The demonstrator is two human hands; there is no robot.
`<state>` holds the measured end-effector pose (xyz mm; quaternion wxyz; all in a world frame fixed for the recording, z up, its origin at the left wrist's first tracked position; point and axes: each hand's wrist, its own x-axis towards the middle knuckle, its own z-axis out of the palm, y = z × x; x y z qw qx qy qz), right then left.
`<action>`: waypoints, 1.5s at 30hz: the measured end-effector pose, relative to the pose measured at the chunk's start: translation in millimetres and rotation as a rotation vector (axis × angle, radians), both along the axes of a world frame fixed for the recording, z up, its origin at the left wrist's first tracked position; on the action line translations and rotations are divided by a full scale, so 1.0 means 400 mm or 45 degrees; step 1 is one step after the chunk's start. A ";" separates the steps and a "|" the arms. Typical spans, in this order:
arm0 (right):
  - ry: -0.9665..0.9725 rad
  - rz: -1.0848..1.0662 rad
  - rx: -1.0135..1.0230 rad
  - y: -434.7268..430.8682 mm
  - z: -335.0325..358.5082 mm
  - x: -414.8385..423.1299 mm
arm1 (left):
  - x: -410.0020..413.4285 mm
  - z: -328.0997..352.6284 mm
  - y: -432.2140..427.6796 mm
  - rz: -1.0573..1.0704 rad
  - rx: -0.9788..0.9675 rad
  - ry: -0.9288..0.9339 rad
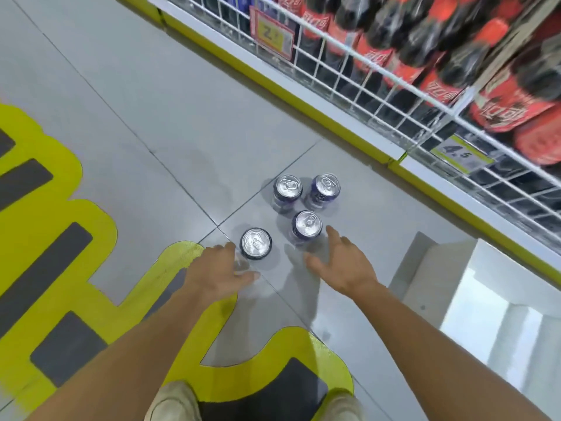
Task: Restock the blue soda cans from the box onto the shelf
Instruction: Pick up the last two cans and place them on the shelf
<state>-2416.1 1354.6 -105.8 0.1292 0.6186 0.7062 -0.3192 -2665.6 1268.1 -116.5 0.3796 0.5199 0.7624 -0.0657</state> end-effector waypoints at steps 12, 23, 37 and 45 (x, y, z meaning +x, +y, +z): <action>0.352 -0.005 0.179 0.083 -0.066 -0.040 | 0.011 -0.063 0.044 0.247 0.506 -0.332; 0.691 -0.019 0.245 0.056 0.219 -0.018 | 0.001 0.181 0.107 0.391 0.525 -0.731; 0.965 -0.527 0.427 0.012 1.596 0.213 | 0.211 1.592 0.259 0.130 0.514 -1.067; 0.977 -0.578 0.765 0.076 2.277 0.426 | 0.430 2.279 0.445 -0.175 0.656 -1.155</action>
